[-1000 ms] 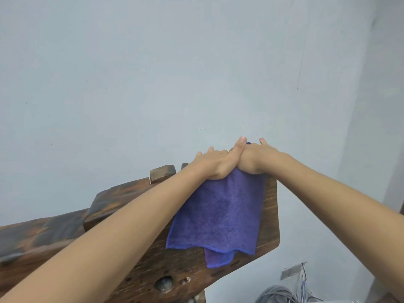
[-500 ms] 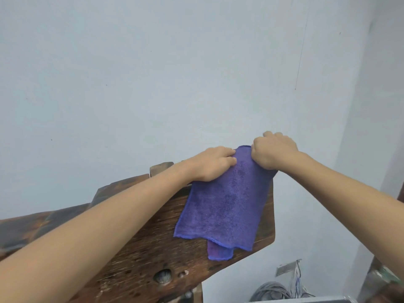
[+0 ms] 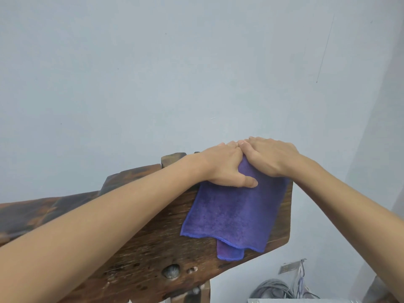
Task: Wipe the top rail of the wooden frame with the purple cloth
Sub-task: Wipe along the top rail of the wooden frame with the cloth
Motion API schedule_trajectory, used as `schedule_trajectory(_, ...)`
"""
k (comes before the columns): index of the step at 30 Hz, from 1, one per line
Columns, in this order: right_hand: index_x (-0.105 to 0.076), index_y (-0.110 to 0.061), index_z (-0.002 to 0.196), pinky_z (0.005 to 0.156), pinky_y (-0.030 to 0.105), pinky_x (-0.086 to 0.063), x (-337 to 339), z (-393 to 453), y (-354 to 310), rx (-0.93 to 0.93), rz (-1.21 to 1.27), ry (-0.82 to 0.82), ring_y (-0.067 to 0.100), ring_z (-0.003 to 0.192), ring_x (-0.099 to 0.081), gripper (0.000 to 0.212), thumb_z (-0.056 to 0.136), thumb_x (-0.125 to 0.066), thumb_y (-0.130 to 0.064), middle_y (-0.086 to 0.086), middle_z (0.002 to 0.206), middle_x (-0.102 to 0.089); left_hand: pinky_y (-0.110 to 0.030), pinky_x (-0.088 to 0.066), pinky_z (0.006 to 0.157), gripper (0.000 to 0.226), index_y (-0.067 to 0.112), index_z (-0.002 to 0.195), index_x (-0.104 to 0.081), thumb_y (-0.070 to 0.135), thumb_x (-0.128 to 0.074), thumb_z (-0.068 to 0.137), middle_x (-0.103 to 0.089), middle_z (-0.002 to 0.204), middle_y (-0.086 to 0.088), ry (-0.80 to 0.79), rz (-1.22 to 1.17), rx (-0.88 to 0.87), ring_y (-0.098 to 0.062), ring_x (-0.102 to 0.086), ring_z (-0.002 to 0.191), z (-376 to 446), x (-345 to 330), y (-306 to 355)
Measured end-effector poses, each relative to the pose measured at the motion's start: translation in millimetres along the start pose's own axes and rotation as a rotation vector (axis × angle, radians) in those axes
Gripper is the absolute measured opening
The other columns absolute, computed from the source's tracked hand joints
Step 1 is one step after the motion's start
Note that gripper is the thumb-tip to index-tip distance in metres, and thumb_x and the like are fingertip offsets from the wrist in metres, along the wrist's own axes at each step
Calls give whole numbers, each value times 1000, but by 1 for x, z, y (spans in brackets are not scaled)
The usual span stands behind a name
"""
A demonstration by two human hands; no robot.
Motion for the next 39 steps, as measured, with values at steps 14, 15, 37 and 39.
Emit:
schedule_trajectory(14, -53, -26, 143, 102, 47, -33, -5, 0, -78, 79, 11, -86, 21, 139, -45, 66, 102, -6, -48, -5, 151, -51, -43, -10, 127, 98, 24, 161, -18, 68, -61, 85, -25, 166, -7, -50, -20, 41, -30, -9, 157, -64, 11, -38)
schedule_trajectory(15, -53, -26, 143, 102, 48, -33, -5, -1, -86, 89, 16, -90, 21, 140, -44, 66, 102, -6, -48, -4, 151, -51, -42, -8, 127, 99, 26, 162, -14, 68, -61, 85, -21, 168, -6, -39, -32, 39, -29, -5, 157, -70, 11, -43)
schedule_trajectory(37, -38, -28, 155, 118, 42, -21, -26, -19, -245, 358, 86, -203, 17, 148, -31, 65, 103, -7, -51, -3, 160, -39, -33, -15, 127, 125, 21, 162, -12, 80, -70, 68, -21, 168, 2, 75, -62, 280, -21, -10, 157, -232, 6, -117)
schedule_trajectory(39, -45, -27, 150, 109, 42, -29, -24, -26, -263, 373, 84, -206, 21, 144, -37, 62, 103, -12, -51, -1, 156, -44, -26, -16, 123, 122, 20, 162, -10, 80, -67, 71, -19, 168, 1, 94, -42, 305, -20, -12, 156, -249, 1, -118)
Point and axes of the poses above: each hand's wrist, its own z-axis towards the middle knuckle, its own x-axis out of the back of the hand, y = z × x, the point moved 1 cm from there along z, towards the middle knuckle
